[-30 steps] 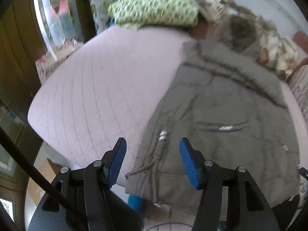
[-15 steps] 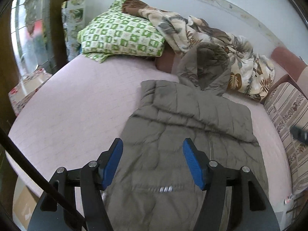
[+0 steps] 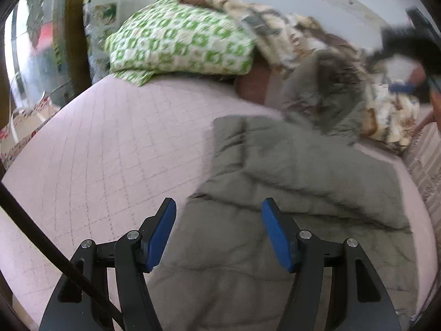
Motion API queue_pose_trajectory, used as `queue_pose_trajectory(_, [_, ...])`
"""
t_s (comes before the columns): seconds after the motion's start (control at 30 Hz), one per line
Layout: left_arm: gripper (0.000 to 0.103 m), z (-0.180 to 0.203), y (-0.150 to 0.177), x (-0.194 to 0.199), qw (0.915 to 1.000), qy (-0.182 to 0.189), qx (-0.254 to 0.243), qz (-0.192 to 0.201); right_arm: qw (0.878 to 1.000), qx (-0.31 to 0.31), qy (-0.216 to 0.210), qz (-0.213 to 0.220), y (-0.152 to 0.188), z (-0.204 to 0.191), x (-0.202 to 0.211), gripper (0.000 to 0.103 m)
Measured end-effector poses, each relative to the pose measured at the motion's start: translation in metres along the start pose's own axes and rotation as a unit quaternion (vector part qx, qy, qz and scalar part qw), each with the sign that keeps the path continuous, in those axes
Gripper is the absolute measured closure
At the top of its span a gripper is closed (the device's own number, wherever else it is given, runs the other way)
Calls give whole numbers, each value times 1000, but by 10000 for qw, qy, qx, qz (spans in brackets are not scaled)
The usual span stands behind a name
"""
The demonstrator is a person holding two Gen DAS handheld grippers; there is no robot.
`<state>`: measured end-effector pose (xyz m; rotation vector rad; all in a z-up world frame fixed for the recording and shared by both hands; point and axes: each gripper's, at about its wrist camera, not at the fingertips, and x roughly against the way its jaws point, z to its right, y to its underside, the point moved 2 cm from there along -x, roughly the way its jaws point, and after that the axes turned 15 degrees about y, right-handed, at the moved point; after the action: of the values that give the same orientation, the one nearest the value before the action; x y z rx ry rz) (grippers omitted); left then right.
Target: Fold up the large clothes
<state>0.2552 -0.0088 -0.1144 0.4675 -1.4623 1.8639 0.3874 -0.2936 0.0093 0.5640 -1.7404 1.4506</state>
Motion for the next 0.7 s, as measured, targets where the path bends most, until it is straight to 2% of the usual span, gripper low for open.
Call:
queue_pose_trajectory(0.1, [39, -15, 5, -24, 9992, -94, 53, -394, 9998, -122, 133, 49, -35, -23, -29, 28])
queue_pose_trajectory(0.37, [39, -24, -2, -43, 9983, -50, 63, -584, 9962, -820, 264, 146, -114, -53, -84, 28])
queue_pose_trajectory(0.57, [39, -30, -4, -50, 9971, 13, 179, -742, 9897, -1375, 385, 95, -143, -54, -122, 24])
queue_pose_trajectory(0.67, [39, -32, -4, -53, 9966, 20, 233, -789, 9891, -1385, 506, 17, -146, -54, -137, 24])
queue_pose_trajectory(0.7, [39, -32, -4, -55, 9963, 24, 248, -817, 9897, -1319, 549, -54, -145, -55, -142, 28])
